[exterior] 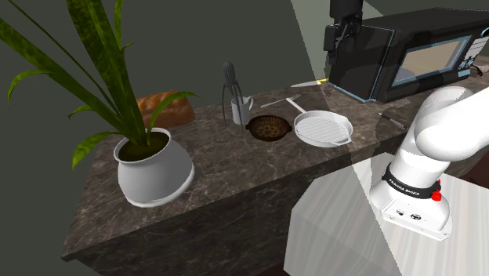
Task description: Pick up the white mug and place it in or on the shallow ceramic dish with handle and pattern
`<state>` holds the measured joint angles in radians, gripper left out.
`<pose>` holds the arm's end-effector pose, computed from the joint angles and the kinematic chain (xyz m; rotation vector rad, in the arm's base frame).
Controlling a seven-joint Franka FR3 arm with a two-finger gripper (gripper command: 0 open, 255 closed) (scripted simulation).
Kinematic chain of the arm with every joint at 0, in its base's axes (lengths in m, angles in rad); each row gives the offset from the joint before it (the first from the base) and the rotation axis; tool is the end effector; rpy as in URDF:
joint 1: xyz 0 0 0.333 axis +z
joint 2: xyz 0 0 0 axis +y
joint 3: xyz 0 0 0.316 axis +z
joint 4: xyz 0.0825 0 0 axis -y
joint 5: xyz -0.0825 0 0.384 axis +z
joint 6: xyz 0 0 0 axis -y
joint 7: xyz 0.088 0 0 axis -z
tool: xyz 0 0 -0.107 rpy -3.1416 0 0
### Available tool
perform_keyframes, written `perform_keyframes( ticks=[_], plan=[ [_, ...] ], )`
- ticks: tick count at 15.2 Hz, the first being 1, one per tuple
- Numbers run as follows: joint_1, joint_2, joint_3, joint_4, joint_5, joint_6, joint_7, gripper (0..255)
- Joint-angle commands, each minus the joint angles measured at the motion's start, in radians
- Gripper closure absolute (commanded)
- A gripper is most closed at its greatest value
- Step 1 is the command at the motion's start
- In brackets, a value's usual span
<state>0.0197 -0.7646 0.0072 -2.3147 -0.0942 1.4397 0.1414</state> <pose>0.2988 -0.0023 0.5931 3.0241 -0.1876 -0.1544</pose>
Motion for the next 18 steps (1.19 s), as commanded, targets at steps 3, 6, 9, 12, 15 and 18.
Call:
perform_keyframes(
  ticks=[3, 6, 9, 12, 15, 18],
  plan=[
    [0.007, 0.068, -0.002, 0.011, 0.003, 0.053, -0.008, 0],
    [0.016, 0.173, -0.003, 0.038, 0.008, 0.127, -0.021, 0],
    [0.025, 0.282, -0.004, 0.076, 0.013, 0.192, -0.034, 0],
    [0.034, 0.393, -0.002, 0.125, 0.019, 0.249, -0.048, 0],
    [0.042, 0.506, 0.001, 0.186, 0.025, 0.296, -0.063, 0],
    [0.05, 0.62, 0.006, 0.258, 0.031, 0.333, -0.077, 0]
  ],
)
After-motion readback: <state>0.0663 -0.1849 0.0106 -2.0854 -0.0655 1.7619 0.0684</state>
